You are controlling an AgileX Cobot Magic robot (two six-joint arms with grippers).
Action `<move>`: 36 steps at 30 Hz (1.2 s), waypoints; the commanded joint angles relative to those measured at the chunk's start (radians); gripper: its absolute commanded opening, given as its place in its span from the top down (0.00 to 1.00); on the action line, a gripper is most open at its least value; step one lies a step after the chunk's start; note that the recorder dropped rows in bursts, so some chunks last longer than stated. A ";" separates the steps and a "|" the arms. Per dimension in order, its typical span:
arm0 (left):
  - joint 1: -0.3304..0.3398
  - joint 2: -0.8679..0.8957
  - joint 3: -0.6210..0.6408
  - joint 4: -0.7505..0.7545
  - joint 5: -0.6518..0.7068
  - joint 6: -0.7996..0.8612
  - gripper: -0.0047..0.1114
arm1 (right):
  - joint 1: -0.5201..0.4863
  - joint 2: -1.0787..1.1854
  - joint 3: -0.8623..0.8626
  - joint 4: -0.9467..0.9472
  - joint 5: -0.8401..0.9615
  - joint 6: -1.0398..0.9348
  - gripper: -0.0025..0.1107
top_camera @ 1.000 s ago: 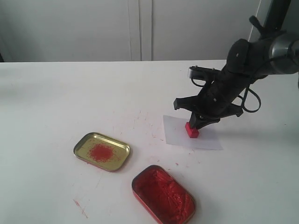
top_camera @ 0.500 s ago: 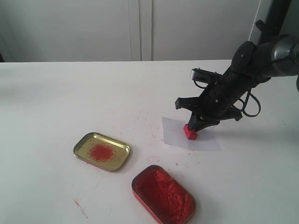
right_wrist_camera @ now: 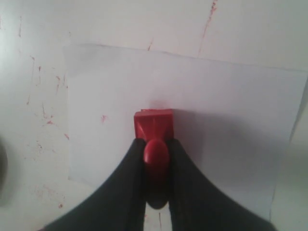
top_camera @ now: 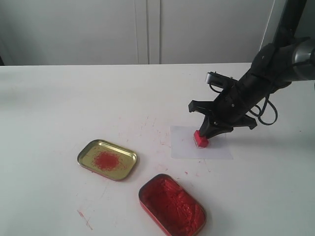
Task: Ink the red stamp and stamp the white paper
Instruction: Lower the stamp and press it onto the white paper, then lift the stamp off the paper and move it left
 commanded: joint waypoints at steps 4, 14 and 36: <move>0.002 -0.005 0.010 -0.005 0.003 -0.003 0.96 | -0.005 -0.017 0.001 -0.026 -0.015 -0.010 0.98; 0.002 -0.005 0.010 -0.005 0.003 -0.003 0.96 | -0.005 -0.082 0.001 -0.023 -0.024 -0.010 0.98; 0.002 -0.005 0.010 -0.005 0.003 -0.003 0.96 | -0.001 -0.104 0.001 0.221 0.014 -0.209 0.98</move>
